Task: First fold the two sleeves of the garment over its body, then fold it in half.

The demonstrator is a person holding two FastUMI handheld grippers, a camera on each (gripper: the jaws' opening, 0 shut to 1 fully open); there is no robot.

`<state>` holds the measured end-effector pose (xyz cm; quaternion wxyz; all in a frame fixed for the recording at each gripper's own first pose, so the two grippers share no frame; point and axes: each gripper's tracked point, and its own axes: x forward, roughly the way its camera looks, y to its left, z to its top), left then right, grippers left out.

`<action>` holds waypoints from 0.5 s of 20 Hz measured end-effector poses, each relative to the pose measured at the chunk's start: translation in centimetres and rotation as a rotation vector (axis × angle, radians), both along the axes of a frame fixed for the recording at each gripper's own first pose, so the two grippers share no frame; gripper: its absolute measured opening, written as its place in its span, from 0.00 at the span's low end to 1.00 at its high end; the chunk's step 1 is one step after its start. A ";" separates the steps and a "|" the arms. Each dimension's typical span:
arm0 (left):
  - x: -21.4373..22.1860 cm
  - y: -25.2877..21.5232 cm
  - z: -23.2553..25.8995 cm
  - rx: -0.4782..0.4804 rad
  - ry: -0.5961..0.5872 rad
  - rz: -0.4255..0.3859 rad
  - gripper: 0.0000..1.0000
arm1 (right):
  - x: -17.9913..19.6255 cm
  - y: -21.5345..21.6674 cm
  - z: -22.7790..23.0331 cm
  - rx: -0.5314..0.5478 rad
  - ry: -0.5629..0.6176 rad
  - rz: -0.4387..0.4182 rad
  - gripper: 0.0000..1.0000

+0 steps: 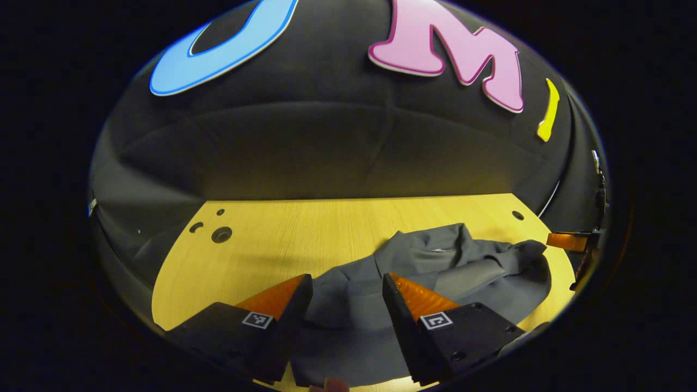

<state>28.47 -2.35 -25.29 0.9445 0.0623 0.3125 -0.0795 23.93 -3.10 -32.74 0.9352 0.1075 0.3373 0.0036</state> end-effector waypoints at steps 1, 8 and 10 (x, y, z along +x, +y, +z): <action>-0.5 -0.3 1.3 -0.010 -0.020 -0.008 0.83 | -0.6 0.3 1.1 0.007 -0.019 0.011 0.77; -5.0 -0.7 8.8 -0.048 -0.144 -0.042 0.83 | -5.1 1.3 8.3 -0.020 -0.137 0.049 0.77; -6.8 -1.1 10.5 -0.052 -0.169 -0.061 0.84 | -6.4 1.7 10.1 -0.017 -0.165 0.059 0.77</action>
